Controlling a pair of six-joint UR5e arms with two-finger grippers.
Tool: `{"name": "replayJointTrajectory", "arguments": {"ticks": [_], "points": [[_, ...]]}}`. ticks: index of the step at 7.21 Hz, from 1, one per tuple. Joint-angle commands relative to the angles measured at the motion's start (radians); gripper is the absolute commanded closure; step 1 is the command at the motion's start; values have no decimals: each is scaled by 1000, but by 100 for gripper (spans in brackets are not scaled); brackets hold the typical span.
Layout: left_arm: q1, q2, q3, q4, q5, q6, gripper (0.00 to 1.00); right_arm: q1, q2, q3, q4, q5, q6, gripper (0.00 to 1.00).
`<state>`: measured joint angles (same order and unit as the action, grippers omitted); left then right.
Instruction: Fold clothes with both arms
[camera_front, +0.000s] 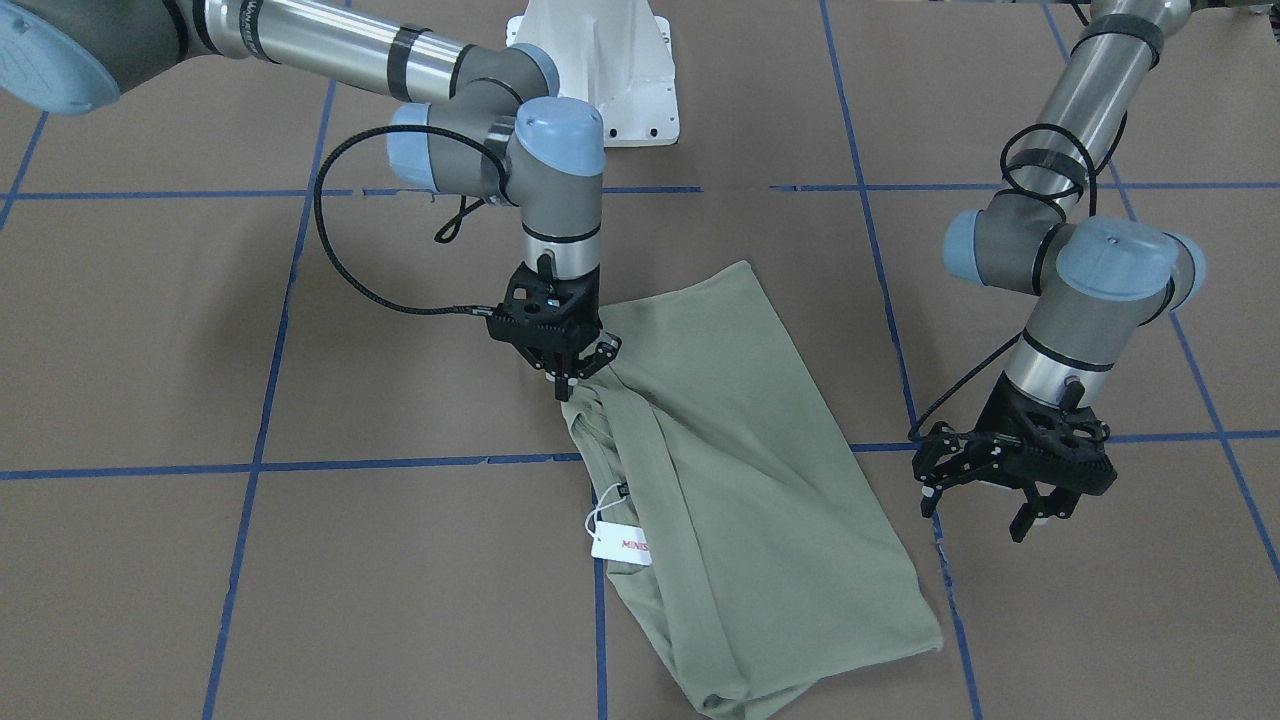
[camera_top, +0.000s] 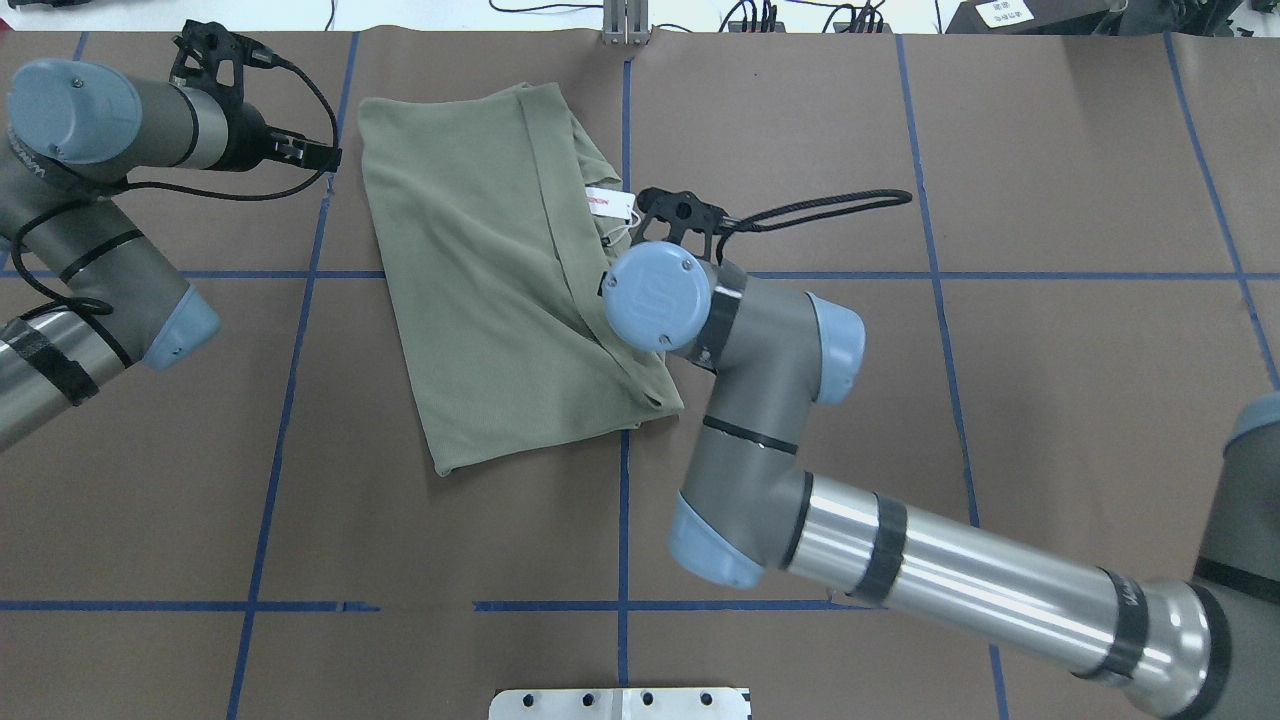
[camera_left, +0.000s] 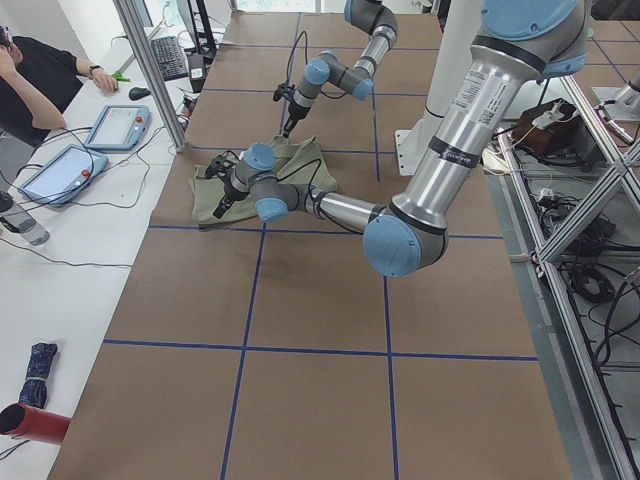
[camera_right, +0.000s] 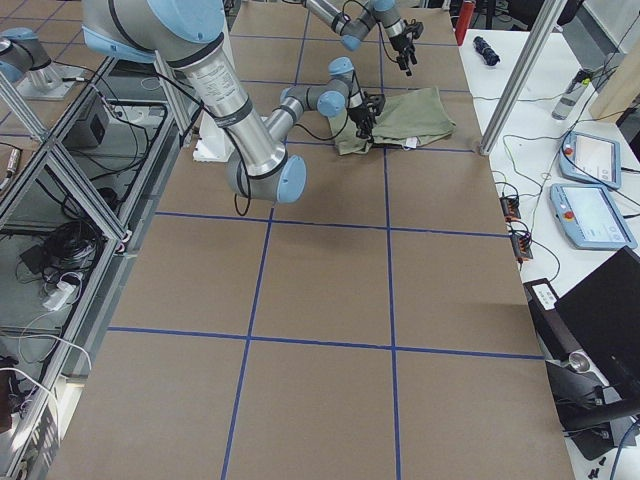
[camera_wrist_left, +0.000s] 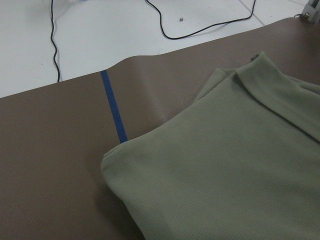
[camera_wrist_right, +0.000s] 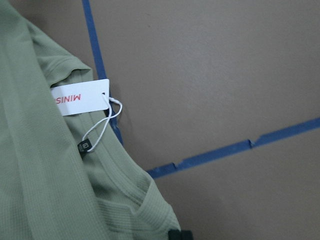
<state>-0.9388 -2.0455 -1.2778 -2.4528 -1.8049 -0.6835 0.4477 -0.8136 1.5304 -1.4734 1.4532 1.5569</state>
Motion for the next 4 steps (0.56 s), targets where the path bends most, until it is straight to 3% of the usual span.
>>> {"name": "replayJointTrajectory", "arguments": {"ticks": [1,3,4], "points": [[0,1,0,0,1,1,0,-128,-184,309,-160,-98,78,100],[0,1,-1,0,-1,1,0,-200,-298,424,-186,-180,106,100],[2,-1,-2,-2,-1,1,0,-202,-312,418,-186,-183,103,100]]}}
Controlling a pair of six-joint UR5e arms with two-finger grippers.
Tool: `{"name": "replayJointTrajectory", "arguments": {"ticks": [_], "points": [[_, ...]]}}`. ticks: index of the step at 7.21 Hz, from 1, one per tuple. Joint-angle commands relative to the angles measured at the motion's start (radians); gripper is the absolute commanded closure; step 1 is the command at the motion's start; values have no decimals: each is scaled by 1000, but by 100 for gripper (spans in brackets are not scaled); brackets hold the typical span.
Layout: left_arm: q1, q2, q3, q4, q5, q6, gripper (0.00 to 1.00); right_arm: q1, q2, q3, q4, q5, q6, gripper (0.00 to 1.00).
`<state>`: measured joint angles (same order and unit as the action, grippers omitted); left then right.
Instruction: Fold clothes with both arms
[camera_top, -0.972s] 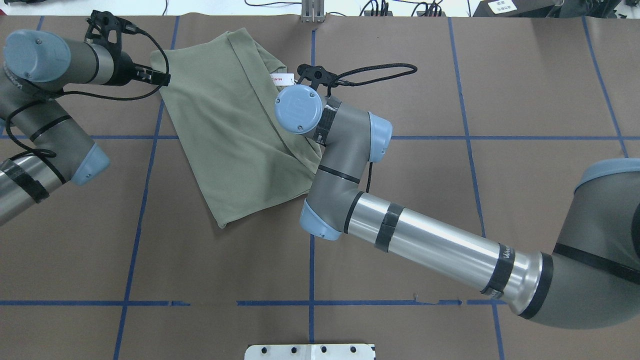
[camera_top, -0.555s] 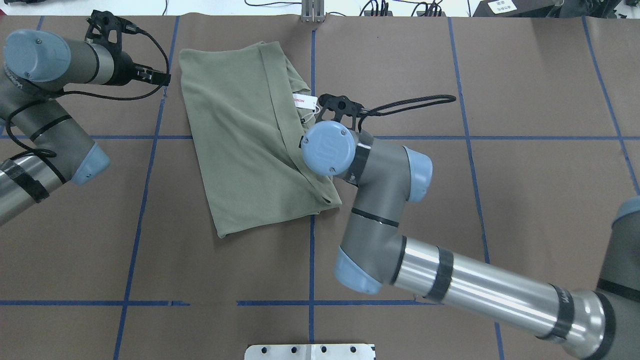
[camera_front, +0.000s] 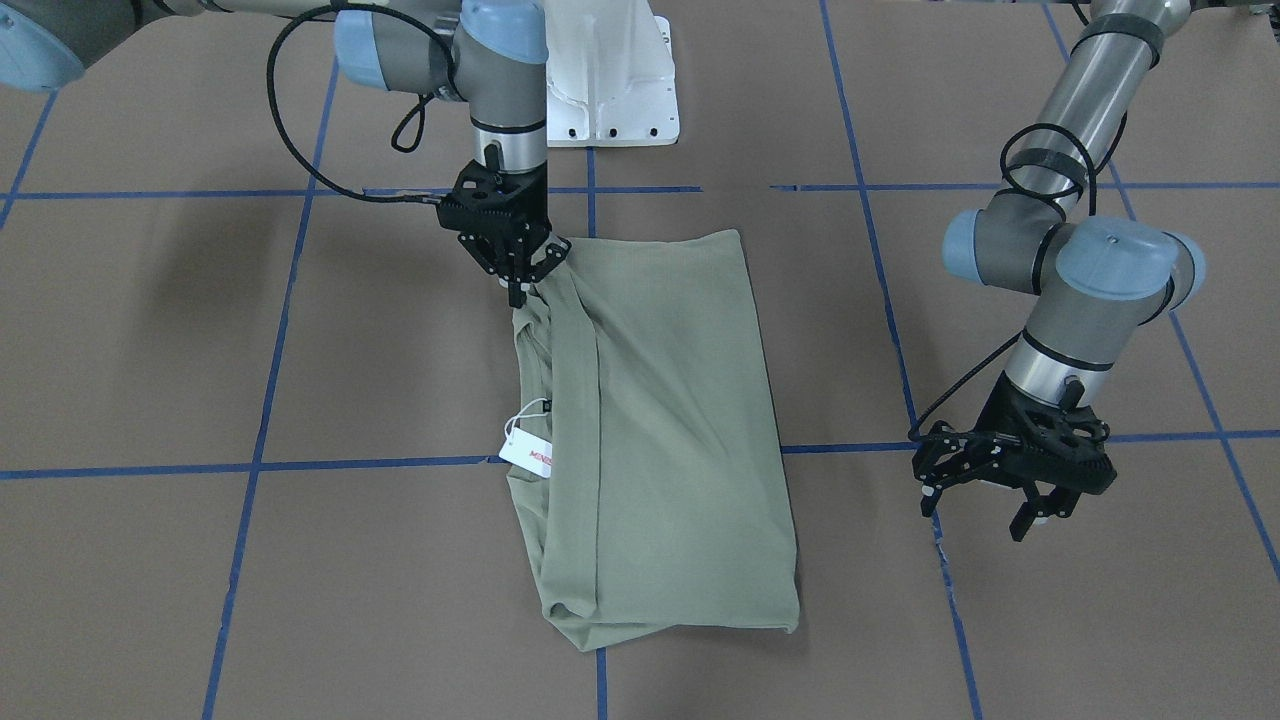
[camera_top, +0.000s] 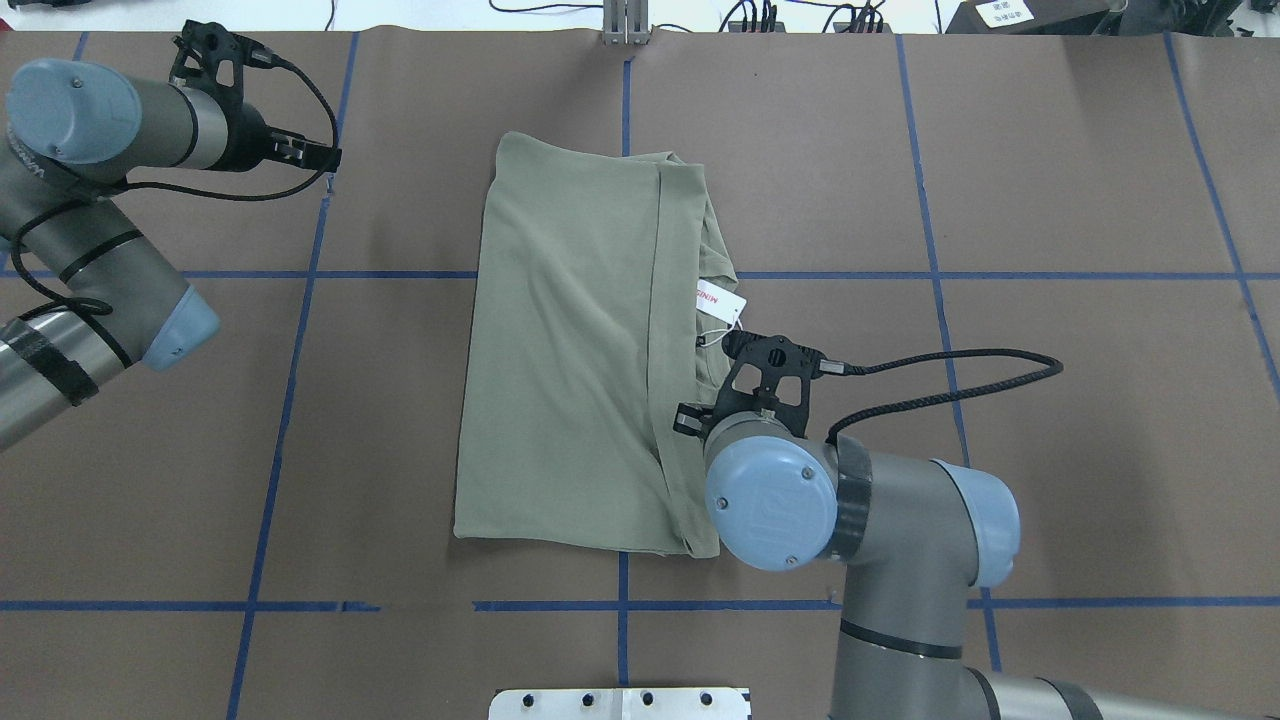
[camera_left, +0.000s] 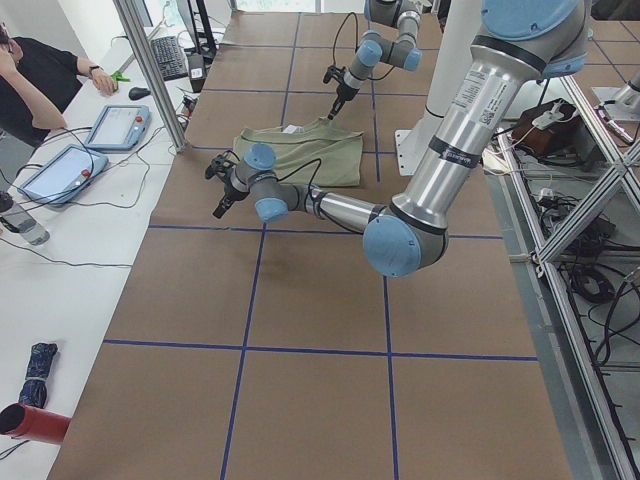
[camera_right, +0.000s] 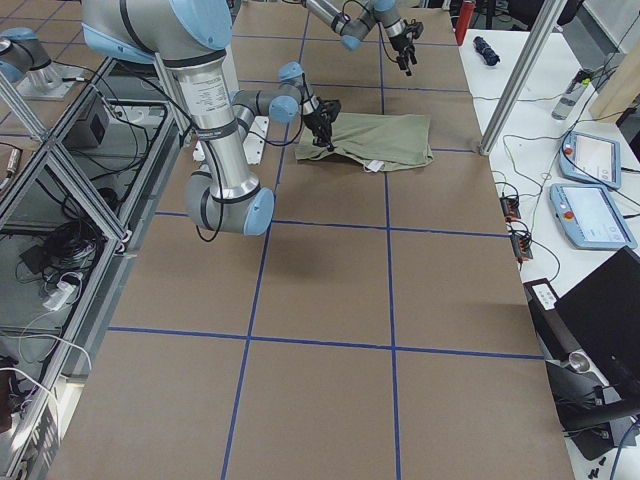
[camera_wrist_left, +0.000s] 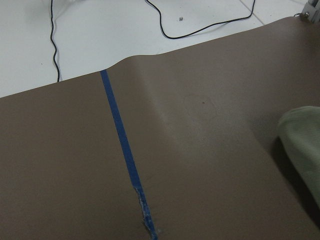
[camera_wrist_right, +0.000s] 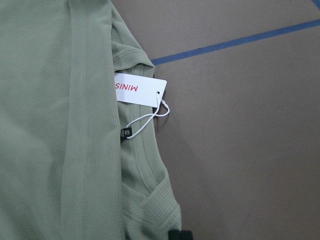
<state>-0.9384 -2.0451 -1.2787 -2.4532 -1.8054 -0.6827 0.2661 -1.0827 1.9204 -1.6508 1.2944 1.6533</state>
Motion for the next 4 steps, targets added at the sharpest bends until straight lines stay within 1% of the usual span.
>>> {"name": "replayJointTrajectory", "arguments": {"ticks": [1,3,4], "points": [[1,-1,-1,-1,0,0,0,-15,-57,19,-9,-33,-16,100],[1,-1,-1,-1,0,0,0,-7,-60,9,-9,-55,-43,100],[1,-1,-1,-1,0,0,0,-11,-56,-9,-6,-75,-47,1]]}}
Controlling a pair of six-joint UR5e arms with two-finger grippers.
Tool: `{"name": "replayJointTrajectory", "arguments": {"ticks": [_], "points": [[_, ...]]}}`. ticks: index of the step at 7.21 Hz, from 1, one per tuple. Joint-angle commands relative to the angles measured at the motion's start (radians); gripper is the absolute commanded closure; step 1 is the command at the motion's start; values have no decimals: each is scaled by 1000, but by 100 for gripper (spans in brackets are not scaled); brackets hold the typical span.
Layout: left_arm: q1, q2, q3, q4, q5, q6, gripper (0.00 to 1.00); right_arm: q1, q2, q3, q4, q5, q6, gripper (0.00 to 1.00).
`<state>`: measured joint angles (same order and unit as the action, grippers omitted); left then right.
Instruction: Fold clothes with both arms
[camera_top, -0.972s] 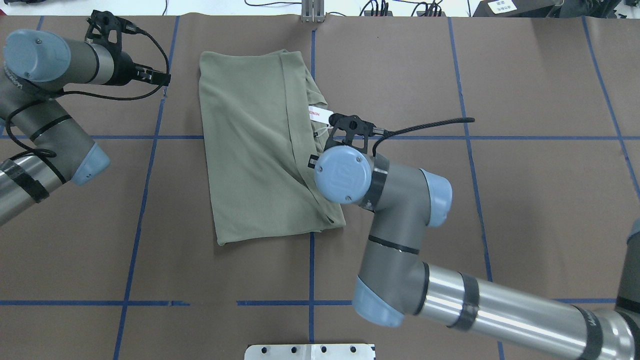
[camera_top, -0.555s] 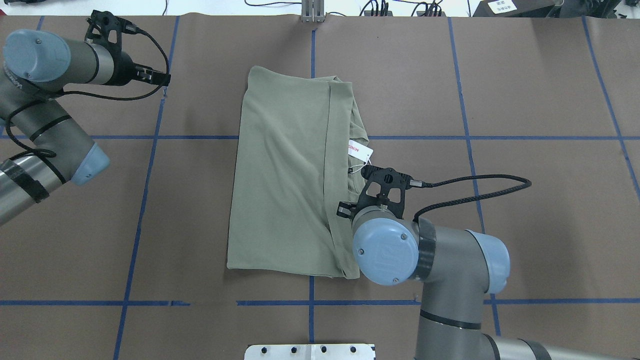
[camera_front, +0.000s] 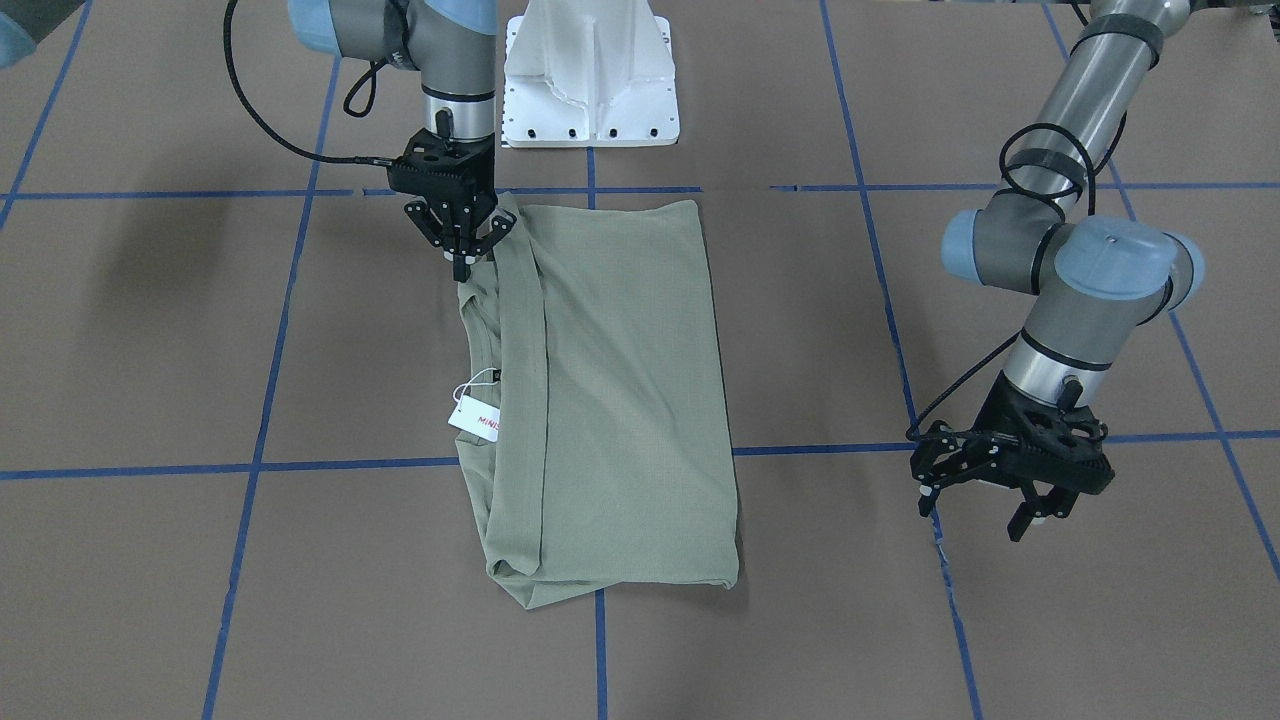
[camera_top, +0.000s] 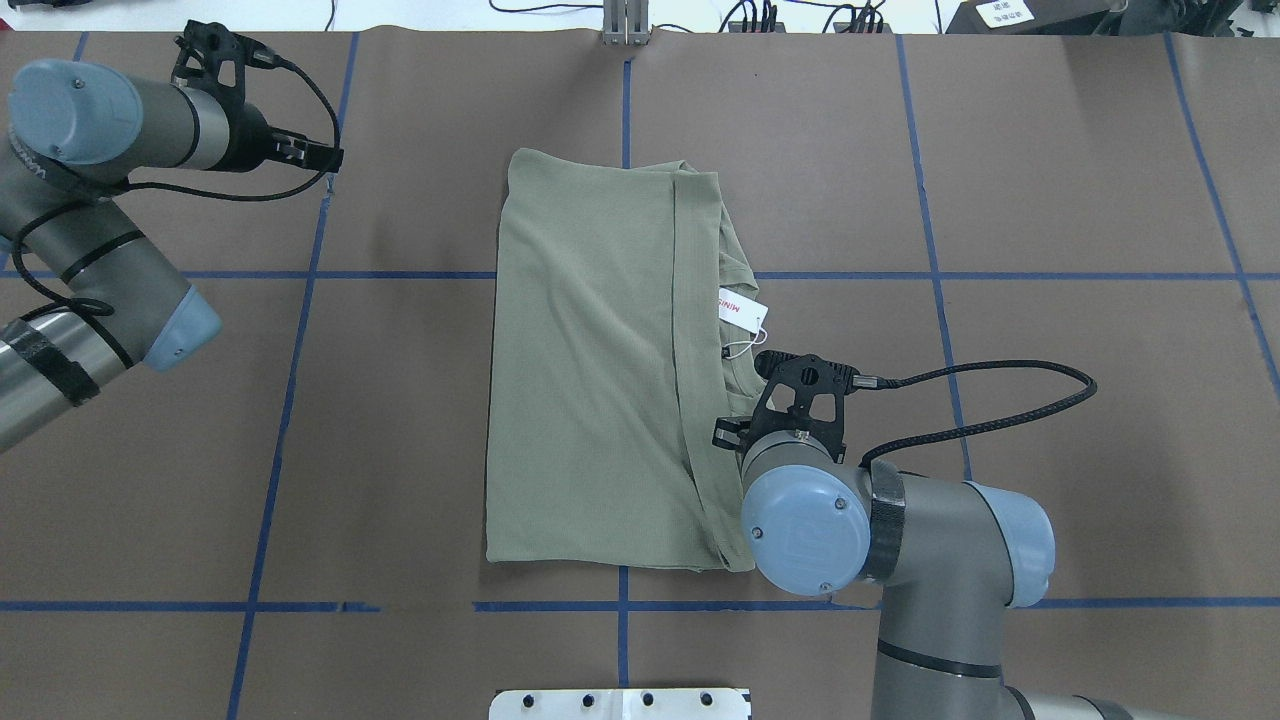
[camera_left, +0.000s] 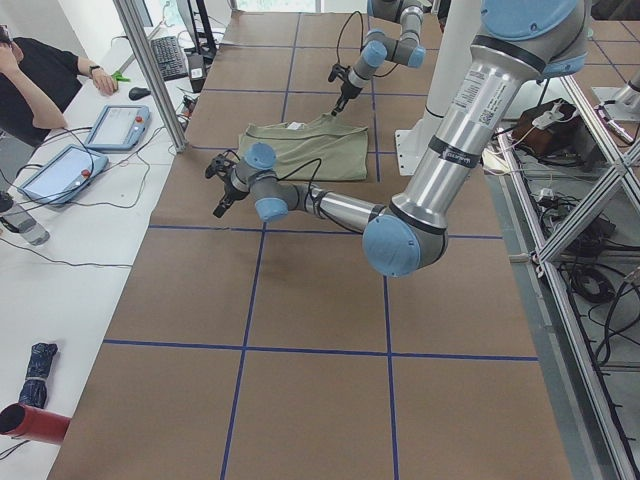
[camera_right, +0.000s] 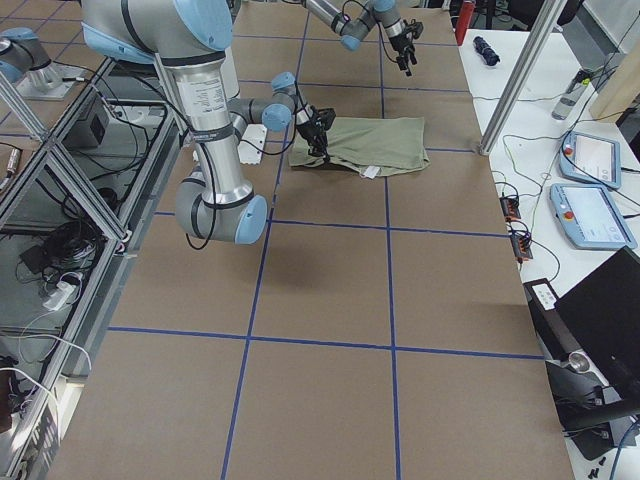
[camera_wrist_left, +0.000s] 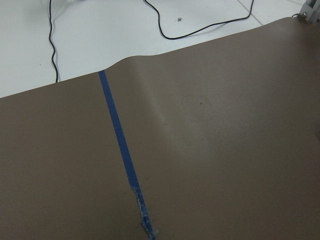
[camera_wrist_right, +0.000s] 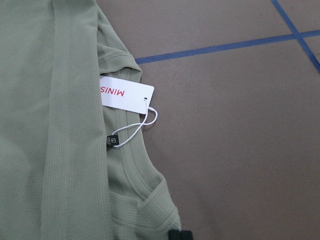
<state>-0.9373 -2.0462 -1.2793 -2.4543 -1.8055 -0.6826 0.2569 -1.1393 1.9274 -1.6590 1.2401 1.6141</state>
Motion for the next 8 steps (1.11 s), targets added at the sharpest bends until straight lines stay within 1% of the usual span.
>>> {"name": "replayJointTrajectory", "arguments": {"ticks": [1,2,3,4,5,6,7,8], "points": [[0,0,0,0,0,0,0,21,13,-10,7,-1,-31,0],[0,0,-2,0,0,0,0,69,57,-13,7,94,-146,0],[0,0,-2,0,0,0,0,88,84,-21,8,164,-207,0],[2,0,-3,-2,0,-2,0,87,136,-63,5,176,-230,0],[2,1,0,-8,0,-6,0,87,214,-155,5,211,-275,0],[2,1,1,-8,0,-8,0,87,264,-232,4,225,-316,0],[2,1,1,-8,0,-9,0,85,270,-273,4,225,-341,0],[3,1,1,-8,0,-9,0,84,270,-295,1,222,-356,0]]}}
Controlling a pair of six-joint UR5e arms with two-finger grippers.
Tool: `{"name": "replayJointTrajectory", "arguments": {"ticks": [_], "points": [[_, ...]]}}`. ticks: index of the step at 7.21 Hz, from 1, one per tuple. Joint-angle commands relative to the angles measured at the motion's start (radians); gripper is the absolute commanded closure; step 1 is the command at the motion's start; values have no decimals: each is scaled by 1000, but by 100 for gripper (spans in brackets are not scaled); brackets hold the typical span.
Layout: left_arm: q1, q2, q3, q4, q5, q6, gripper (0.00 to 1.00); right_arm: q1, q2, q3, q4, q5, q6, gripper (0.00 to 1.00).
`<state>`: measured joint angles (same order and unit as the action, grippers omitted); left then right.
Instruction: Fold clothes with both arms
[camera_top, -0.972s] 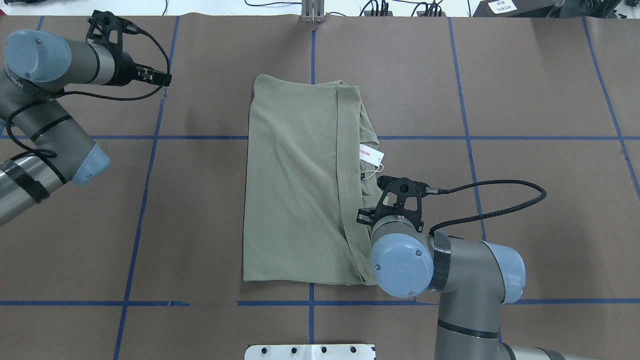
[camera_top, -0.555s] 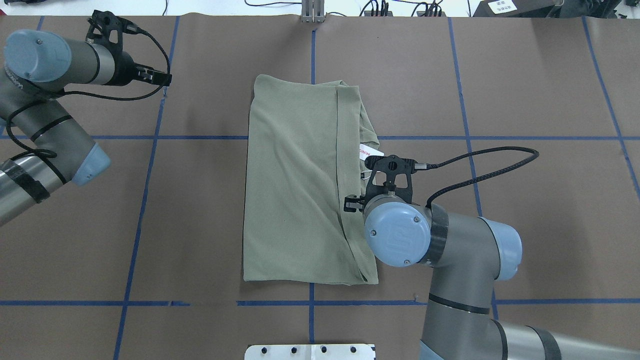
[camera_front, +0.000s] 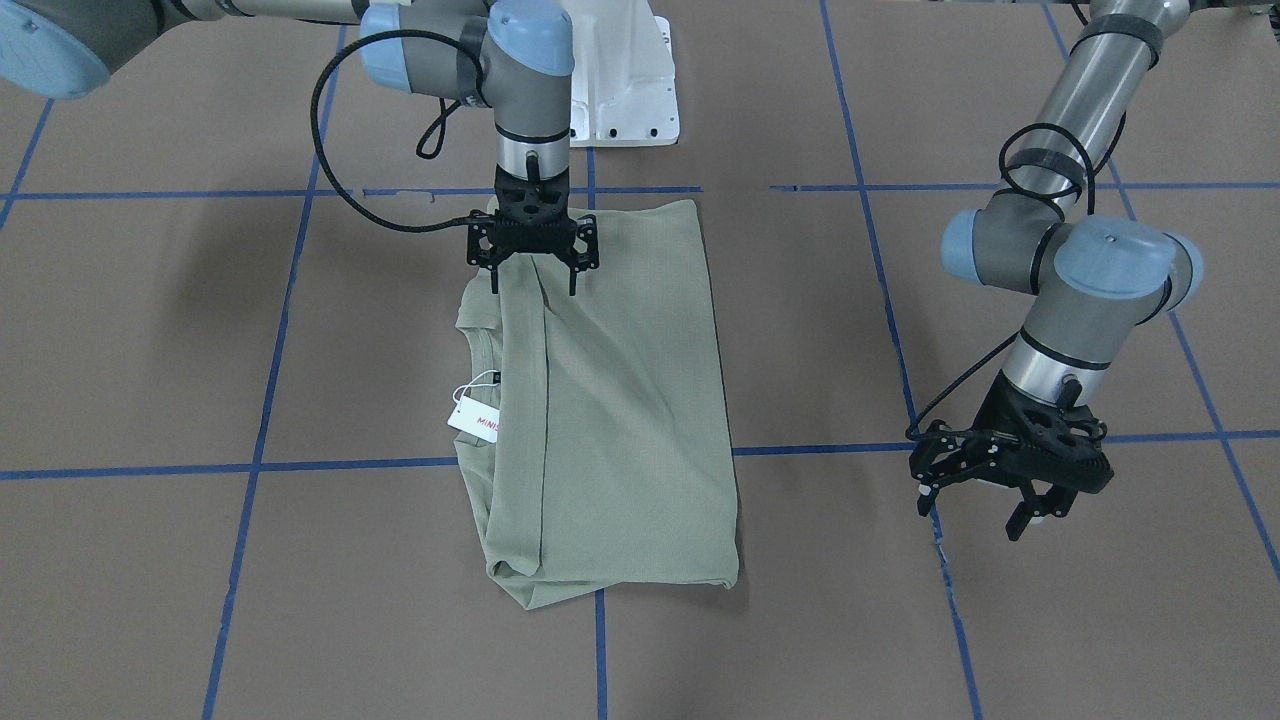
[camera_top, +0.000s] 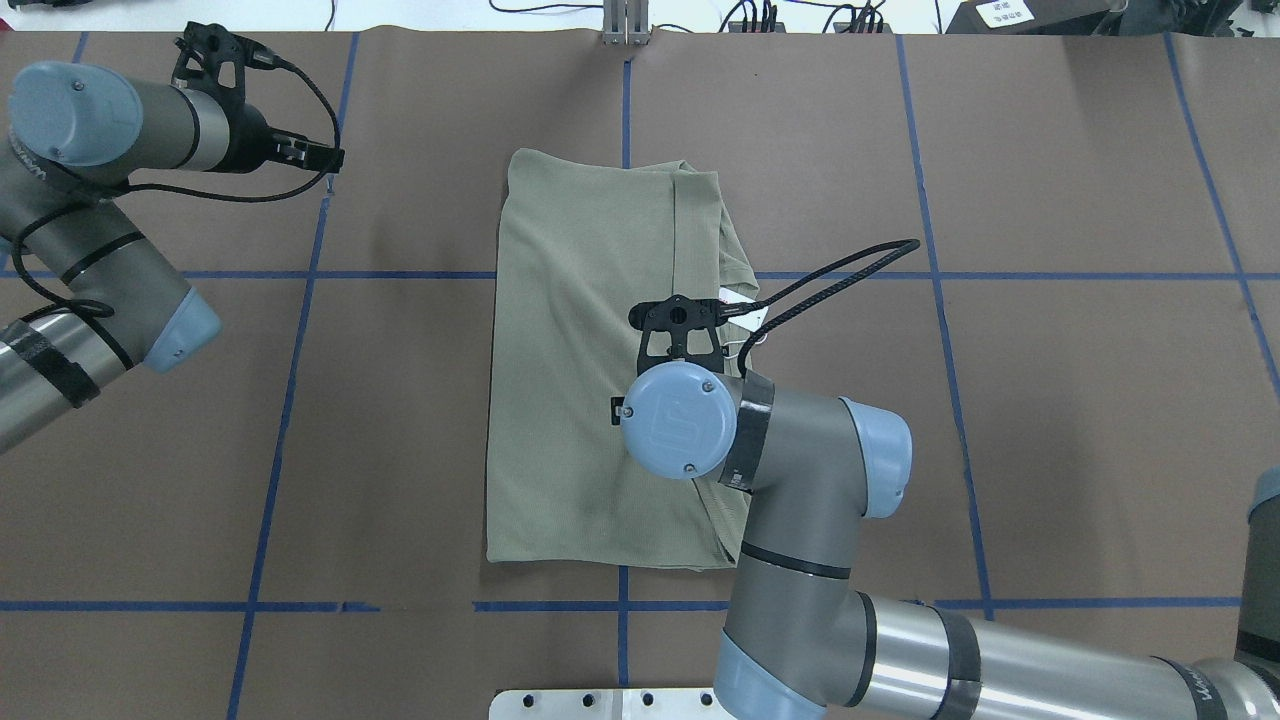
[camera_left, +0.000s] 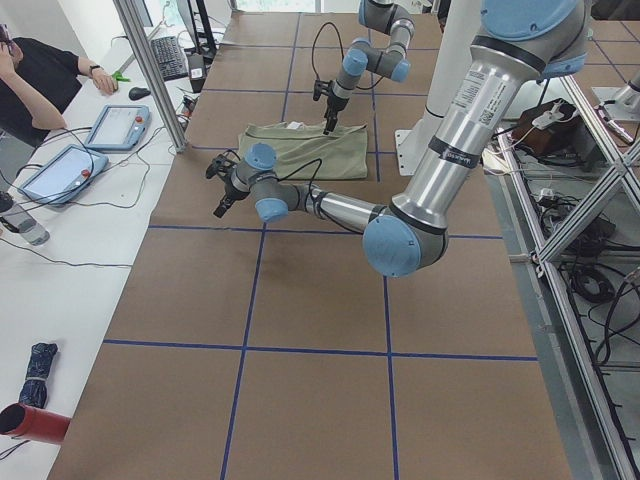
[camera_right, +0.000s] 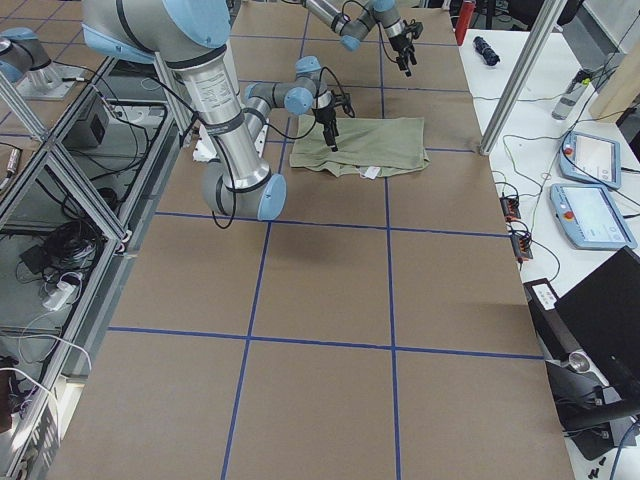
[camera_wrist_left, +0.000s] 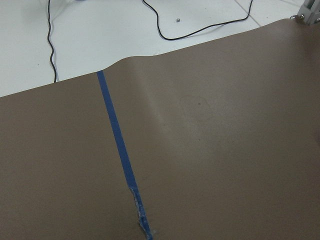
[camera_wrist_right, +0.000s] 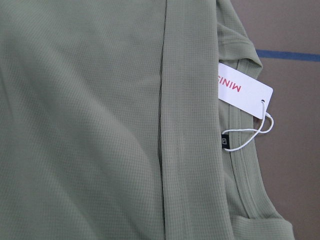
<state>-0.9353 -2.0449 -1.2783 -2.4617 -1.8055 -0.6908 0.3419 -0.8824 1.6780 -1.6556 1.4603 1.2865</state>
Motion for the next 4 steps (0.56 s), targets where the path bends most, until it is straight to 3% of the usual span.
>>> {"name": "replayJointTrajectory", "arguments": {"ticks": [1,4], "points": [[1,0,2,0,0,-1,0,-1,11,-50,-7,0,-61,0],[9,-1,4,0,0,-1,0,-8,2,-78,-19,-15,-107,1]]}}
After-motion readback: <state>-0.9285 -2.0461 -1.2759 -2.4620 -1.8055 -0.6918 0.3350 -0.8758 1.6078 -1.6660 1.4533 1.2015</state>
